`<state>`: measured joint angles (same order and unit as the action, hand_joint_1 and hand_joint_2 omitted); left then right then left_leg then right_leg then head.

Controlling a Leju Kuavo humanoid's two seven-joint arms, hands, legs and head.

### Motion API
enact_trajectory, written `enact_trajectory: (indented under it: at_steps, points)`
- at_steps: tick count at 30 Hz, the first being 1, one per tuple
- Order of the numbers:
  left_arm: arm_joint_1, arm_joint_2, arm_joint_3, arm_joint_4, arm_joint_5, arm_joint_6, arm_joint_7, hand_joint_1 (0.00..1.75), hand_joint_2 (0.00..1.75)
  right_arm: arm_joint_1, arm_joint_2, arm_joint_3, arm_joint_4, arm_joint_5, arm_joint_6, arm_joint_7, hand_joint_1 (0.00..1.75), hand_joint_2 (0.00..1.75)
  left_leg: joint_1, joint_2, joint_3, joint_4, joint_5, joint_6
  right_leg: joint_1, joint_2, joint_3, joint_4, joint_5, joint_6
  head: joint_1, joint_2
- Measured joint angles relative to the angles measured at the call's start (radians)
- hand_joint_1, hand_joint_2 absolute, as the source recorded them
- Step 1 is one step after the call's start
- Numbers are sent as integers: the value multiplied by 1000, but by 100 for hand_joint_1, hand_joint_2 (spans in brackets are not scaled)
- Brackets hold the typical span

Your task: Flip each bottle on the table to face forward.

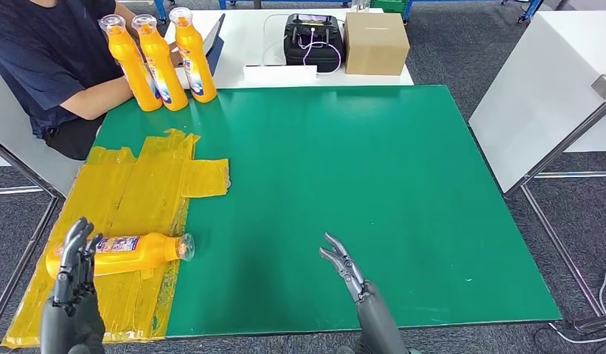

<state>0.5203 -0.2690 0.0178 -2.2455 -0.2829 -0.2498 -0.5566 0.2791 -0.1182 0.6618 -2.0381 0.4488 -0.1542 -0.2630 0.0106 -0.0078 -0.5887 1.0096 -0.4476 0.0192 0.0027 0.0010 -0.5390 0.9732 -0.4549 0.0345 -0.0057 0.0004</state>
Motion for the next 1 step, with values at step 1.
enact_trajectory:
  at_steps: [1]
  points:
    - [7, -1, -10, -2, 1, 0, -10, 0, 0, -1, 5, 0, 3, -6, 0, -6, 0, 0, 0, 0, 0, 0, 0, 0, 0, 0, 0, 0, 0, 0, 0, 0]
